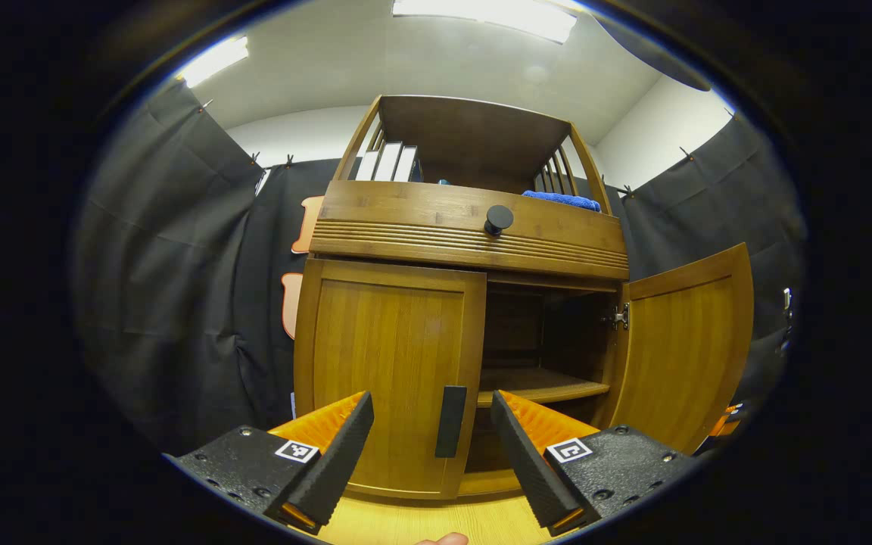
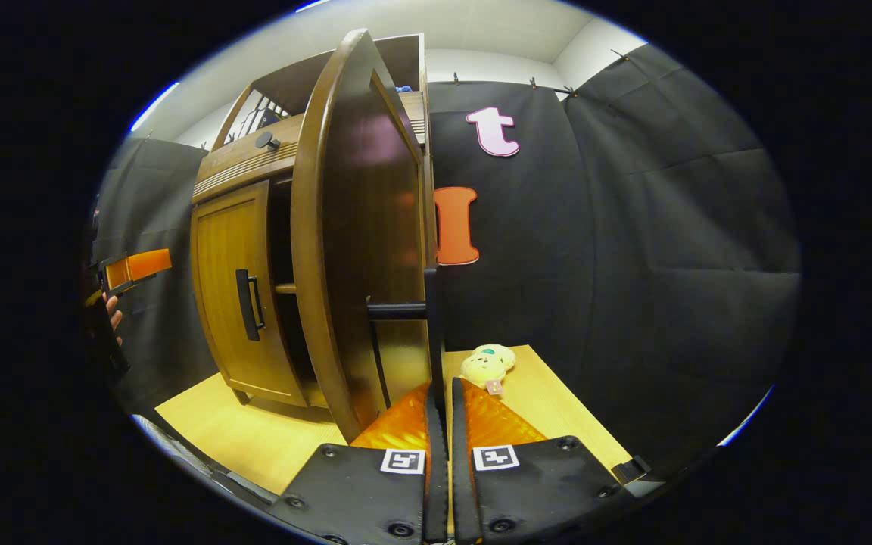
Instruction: Open the right door of the double-door shoe cabinet with the right hand, and open the left door with the left hand.
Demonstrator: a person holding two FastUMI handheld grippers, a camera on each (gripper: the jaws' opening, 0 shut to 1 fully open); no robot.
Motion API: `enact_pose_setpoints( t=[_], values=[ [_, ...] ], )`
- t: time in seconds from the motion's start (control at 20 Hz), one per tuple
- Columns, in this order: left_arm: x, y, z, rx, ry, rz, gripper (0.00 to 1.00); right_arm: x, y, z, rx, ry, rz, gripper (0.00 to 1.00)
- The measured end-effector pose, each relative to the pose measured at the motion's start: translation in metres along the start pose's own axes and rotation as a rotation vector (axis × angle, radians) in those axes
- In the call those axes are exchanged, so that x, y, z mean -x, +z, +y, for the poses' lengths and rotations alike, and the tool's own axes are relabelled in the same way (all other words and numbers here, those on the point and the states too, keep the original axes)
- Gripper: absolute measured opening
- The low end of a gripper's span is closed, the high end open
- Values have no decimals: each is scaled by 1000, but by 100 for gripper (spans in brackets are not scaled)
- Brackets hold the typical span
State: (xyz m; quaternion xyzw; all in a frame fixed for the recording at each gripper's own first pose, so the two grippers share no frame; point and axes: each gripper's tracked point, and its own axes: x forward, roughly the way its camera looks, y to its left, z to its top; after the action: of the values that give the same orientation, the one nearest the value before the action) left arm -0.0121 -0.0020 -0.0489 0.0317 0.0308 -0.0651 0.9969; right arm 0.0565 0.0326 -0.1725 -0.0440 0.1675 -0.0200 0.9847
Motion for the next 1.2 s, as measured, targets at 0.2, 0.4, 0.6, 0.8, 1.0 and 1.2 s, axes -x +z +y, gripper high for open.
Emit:
enact_pose_setpoints(
  t=[0.2, 0.4, 0.6, 0.8, 1.0, 1.2],
  values=[
    [0, 2, 6, -4, 9, -5, 92, -5, 3, -23, -21, 68, 11, 10],
    [1, 3, 13, -12, 22, -9, 92, -8, 4, -32, -3, 120, -1, 10],
    [-1, -2, 13, 2, 16, 2, 94, -6, 2, -37, -47, 129, -22, 11],
    [-3, -6, 12, 2, 3, 7, 92, 16, -7, -41, 6, 44, 5, 4],
    [-7, -13, 8, 21, -20, 23, 92, 50, -11, -56, -48, -47, 3, 9],
    [-15, -22, 1, 37, -40, 41, 92, 77, 22, -45, -43, -92, -52, 9]
  ],
)
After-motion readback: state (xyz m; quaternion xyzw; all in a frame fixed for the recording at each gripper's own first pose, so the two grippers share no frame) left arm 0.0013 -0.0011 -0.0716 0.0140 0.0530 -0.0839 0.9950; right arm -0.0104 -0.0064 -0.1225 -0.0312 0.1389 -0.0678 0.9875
